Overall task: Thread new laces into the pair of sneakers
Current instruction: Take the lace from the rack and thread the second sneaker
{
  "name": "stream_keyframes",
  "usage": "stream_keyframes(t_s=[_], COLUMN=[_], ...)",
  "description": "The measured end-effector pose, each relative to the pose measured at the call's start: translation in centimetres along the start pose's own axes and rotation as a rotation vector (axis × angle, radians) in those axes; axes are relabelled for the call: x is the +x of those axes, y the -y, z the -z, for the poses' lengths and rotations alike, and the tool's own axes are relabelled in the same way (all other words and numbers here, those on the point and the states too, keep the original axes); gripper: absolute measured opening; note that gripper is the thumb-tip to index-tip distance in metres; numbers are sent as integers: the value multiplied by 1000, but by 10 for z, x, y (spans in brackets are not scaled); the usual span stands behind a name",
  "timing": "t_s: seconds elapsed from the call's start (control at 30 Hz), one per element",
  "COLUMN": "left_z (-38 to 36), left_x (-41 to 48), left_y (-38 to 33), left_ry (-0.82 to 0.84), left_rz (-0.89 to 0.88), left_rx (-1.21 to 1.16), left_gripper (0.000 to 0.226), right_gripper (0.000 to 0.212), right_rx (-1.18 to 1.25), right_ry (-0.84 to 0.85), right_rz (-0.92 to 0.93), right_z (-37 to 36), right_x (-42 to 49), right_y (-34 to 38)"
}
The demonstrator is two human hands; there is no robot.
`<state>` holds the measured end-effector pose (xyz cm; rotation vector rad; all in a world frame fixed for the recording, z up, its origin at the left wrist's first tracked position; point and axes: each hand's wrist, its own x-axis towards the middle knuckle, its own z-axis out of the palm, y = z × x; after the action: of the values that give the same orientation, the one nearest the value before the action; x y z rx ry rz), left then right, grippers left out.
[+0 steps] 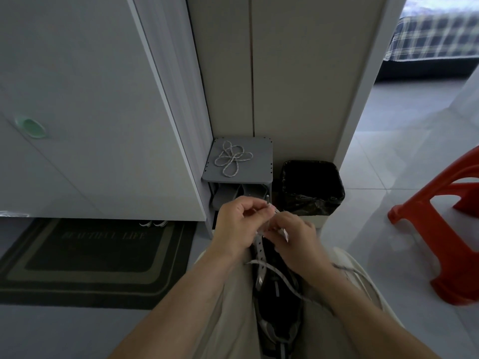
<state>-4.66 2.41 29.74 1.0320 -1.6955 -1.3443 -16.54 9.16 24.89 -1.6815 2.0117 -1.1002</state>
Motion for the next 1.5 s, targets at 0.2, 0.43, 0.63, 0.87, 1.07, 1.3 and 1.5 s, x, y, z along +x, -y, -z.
stream_keyframes(t_s=[0.2,0.43,0.63,0.87,1.07,1.3,1.5], left_z=[12,33,39,26,29,17,23], left_x=[11,16,22,26,51,74,67], left_y=[20,55,70,72,84,81,72], left_ry=[202,128,130,262,209,389,215], left_rz=[54,69,105,118,240,163,56], left_rx=[211,599,603,572,600,722,749], left_gripper=[14,22,21,14,39,30,13], right_gripper=[22,20,27,13,23,19,18], right_rx=[357,671,806,-20,-394,-566,-500], right_ry=[-174,-469,-513,-98,279,337,290], right_rz=[-138,-24,-103,-210,-108,-126,-106], right_z=[19,84,112,61,15,7,9], right_x=[-12,-5,-2,4,3,15,10], right_y=[10,38,44,18,17,22,15])
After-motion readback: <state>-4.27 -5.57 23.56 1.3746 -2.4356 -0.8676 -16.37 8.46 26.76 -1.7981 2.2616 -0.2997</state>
